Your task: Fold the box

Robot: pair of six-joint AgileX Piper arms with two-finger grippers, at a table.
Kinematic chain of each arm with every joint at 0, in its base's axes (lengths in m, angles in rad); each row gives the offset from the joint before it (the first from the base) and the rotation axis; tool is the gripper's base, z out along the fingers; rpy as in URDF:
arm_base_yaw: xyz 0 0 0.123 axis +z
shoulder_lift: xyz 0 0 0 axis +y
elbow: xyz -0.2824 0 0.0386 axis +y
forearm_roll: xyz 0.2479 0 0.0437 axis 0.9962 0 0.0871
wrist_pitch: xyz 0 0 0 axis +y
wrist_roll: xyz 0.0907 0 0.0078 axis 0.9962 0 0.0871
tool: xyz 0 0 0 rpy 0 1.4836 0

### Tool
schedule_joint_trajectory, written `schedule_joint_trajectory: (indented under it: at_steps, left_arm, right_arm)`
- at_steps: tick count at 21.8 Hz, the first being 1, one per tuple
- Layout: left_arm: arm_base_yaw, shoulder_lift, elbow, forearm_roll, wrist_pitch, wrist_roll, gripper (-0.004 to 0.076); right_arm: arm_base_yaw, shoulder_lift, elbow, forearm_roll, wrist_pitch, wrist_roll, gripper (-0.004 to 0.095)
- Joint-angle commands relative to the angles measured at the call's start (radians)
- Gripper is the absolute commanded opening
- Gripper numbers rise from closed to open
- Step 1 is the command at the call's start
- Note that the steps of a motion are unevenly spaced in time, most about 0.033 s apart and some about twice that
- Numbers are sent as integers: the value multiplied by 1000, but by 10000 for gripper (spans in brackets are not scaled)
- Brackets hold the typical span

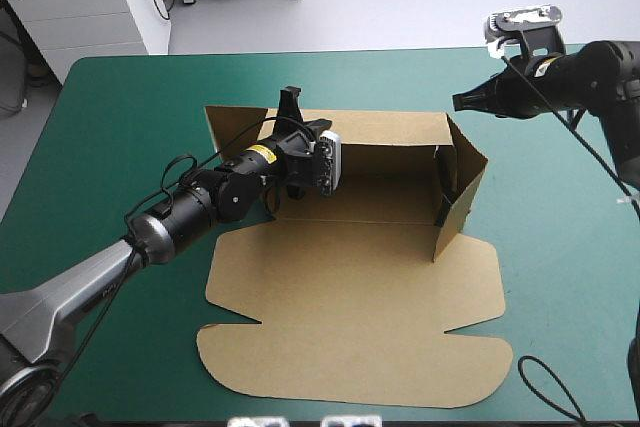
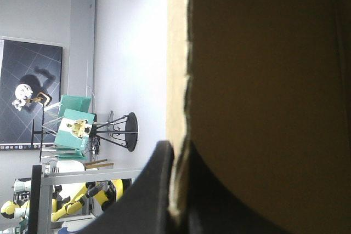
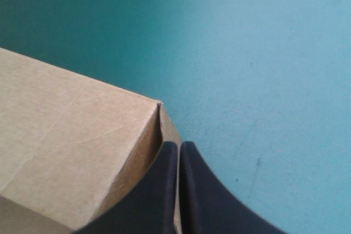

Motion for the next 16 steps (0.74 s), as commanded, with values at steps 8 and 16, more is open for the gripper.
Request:
schedule_joint_trajectory:
  at_steps: [8, 16]
  left_arm:
    - [0, -28, -29, -17, -110, -5, -8]
    - [1, -28, -29, -17, -116, -5, -8]
  right_arm:
    - [-9, 156, -30, 8, -94, 55, -15]
    - [-9, 178, -30, -19, 31, 47, -16]
